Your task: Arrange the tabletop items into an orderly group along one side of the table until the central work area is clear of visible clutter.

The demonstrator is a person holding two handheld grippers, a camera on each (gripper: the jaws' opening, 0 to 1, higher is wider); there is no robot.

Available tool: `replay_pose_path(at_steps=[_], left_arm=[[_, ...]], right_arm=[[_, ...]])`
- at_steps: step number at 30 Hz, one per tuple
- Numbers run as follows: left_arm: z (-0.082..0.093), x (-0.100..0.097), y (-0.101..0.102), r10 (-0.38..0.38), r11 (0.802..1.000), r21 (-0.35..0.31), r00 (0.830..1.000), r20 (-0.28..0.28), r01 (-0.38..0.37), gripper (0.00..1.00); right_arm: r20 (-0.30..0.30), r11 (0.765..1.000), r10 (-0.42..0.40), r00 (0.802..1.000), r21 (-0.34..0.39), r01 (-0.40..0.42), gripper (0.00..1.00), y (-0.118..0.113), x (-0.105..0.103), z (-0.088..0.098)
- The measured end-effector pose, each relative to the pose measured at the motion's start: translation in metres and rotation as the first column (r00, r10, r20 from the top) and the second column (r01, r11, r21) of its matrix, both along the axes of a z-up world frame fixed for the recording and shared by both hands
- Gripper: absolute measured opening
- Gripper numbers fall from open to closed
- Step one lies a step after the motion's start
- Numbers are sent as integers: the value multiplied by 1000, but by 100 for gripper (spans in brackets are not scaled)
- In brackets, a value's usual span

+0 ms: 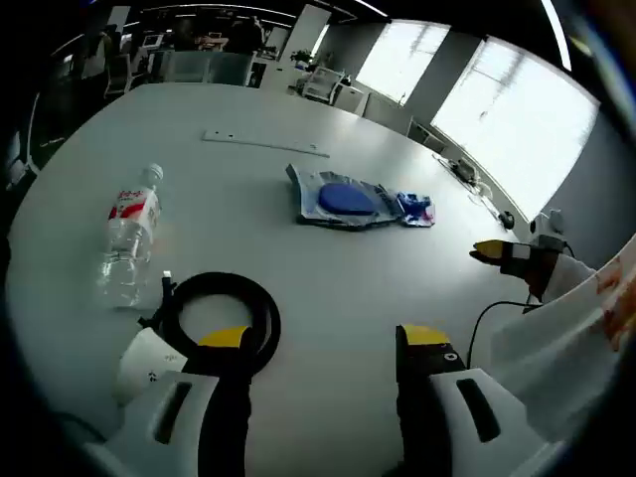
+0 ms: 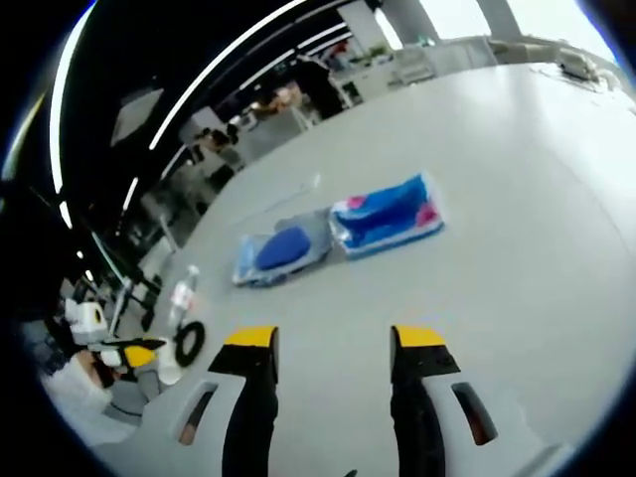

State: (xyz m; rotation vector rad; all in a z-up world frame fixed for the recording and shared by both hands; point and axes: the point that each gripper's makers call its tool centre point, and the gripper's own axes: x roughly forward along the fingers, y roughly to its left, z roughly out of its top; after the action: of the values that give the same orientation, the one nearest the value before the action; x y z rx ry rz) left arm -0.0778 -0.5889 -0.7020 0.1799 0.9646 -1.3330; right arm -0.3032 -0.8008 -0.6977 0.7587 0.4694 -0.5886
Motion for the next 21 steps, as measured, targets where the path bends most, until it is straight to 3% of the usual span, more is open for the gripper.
replay_pose_path(at_steps=[6, 12, 14, 15, 16, 19, 21], left_arm=[[-10, 0, 3, -15, 999, 44, 999, 29, 14, 55], [-4, 21, 11, -1, 999, 37, 986, 164, -5, 51], [5, 38, 16, 35, 999, -3, 964, 264, -35, 49], [10, 47, 23, 34, 999, -4, 944, 327, -35, 48], [12, 50, 27, 41, 999, -3, 939, 342, -43, 47], [13, 58, 40, 57, 998, -11, 945, 323, -57, 56], [5, 63, 53, 51, 998, 28, 953, 298, -62, 62]], right_arm=[[1, 1000, -7, 1000, 2, 7, 43, 1, -3, -1], [-2, 1000, -11, 1000, 12, 11, 42, 4, -8, -4], [-1, 1000, -17, 1000, 20, 17, 42, 5, -9, -6], [0, 1000, -18, 1000, 21, 18, 42, 5, -9, -6], [0, 1000, -19, 1000, 22, 19, 42, 6, -9, -5], [1, 999, -21, 1000, 26, 21, 42, 7, -9, -6], [11, 999, -30, 999, 40, 30, 41, 7, -9, -8]])
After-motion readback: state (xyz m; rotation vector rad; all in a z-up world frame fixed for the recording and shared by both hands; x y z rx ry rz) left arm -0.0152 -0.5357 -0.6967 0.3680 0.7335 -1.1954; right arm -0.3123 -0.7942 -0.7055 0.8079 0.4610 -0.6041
